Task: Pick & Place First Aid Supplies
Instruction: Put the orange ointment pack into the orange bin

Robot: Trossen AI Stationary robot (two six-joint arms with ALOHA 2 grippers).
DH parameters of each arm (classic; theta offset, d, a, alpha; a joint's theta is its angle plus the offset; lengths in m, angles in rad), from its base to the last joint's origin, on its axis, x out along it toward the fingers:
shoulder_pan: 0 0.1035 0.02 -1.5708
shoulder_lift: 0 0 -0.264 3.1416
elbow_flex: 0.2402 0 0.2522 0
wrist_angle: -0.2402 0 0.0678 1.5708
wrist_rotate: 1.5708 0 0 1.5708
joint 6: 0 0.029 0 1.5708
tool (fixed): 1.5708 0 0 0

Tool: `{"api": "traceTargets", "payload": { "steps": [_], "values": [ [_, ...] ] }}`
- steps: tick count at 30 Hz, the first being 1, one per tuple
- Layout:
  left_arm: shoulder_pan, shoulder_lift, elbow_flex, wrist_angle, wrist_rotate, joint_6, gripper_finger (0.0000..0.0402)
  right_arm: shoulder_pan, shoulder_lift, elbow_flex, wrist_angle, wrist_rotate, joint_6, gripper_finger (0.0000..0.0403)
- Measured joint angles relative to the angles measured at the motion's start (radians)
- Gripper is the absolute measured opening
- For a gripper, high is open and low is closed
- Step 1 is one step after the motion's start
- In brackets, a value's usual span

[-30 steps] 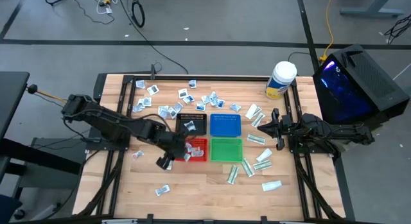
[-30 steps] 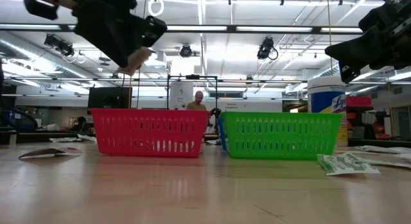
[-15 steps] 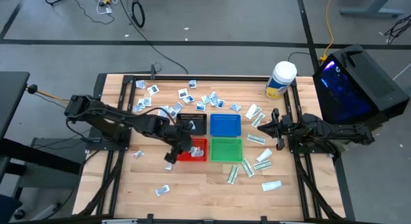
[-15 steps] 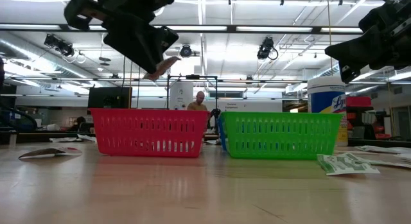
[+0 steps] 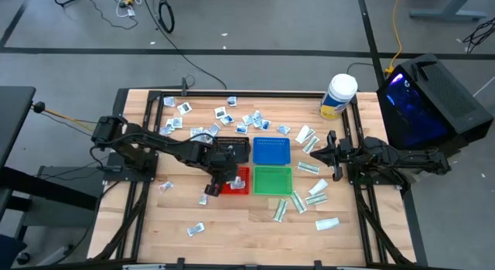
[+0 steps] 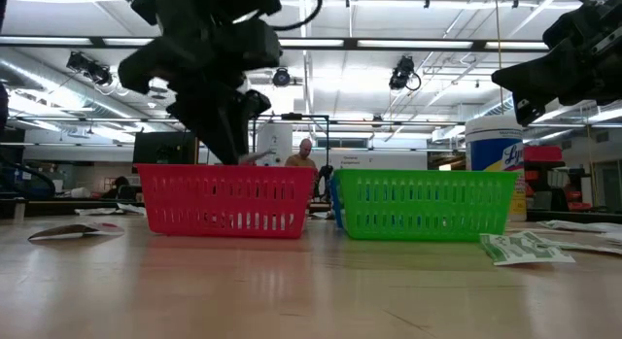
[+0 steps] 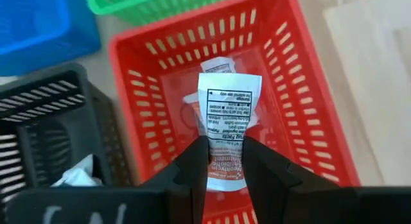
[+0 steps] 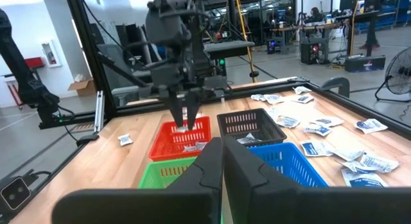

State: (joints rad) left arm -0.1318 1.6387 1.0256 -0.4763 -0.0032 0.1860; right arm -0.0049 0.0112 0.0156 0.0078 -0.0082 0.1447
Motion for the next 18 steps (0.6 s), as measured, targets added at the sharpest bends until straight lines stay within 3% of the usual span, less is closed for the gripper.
{"api": "traceTargets", "payload": {
  "steps": [18],
  "values": [
    [-0.001,0.057,0.0,0.002,0.0,-0.048,0.0101,0.0,0.0,0.0,0.0,0.0,0.0,0.0018]
  ]
}}
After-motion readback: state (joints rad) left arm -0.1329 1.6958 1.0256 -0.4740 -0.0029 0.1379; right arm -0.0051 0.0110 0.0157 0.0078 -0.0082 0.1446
